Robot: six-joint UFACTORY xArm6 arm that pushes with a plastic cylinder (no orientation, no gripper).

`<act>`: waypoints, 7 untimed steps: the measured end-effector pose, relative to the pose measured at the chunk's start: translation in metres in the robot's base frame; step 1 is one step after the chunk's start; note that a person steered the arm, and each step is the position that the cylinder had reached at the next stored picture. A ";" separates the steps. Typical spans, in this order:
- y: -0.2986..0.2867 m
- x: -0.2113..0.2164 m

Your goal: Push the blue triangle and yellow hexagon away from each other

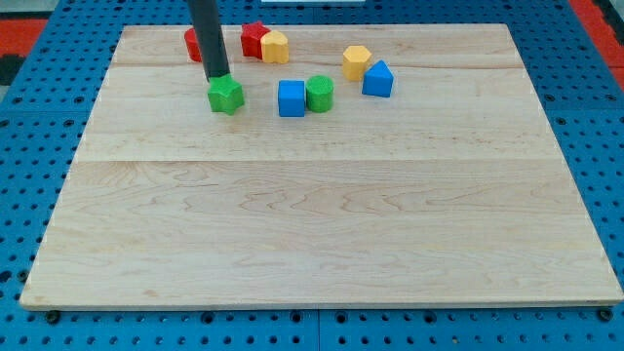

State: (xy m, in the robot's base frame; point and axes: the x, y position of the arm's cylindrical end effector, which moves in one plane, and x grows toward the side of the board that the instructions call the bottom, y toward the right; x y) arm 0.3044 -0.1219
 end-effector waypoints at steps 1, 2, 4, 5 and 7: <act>0.008 0.000; 0.012 -0.024; 0.113 -0.029; 0.159 -0.029; 0.213 -0.030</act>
